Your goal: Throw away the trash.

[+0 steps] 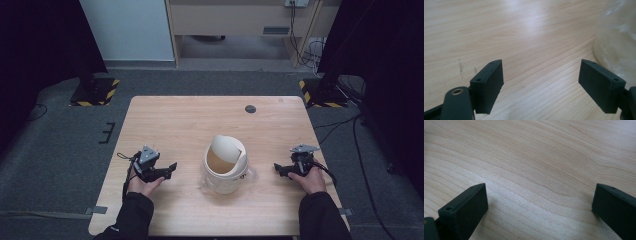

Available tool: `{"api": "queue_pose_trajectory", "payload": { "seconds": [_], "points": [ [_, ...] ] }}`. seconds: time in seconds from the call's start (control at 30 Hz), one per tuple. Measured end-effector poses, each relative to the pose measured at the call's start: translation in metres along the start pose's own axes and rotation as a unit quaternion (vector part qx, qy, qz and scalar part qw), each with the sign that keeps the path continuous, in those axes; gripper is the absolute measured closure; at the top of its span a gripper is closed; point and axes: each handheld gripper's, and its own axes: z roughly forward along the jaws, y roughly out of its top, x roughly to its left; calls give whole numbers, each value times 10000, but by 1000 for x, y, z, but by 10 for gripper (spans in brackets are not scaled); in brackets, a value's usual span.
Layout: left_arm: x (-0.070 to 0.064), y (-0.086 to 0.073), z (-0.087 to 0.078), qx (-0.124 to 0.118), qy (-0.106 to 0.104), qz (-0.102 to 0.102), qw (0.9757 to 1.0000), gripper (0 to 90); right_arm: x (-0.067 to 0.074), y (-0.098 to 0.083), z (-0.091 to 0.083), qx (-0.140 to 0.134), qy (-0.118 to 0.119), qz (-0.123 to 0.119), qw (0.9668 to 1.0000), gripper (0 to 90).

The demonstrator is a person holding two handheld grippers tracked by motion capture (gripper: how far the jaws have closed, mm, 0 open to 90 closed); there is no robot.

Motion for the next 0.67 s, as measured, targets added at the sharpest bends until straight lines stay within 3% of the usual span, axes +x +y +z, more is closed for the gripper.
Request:
{"api": "queue_pose_trajectory", "payload": {
  "seconds": [0.23,0.67],
  "points": [
    [17,-8,6,245,249,-265,9990,181,0,0,0,0,-2,-3,10000,7],
    [28,-17,18,699,509,-280,9959,171,0,0,0,0,0,-1,10000,7]
  ]
}}
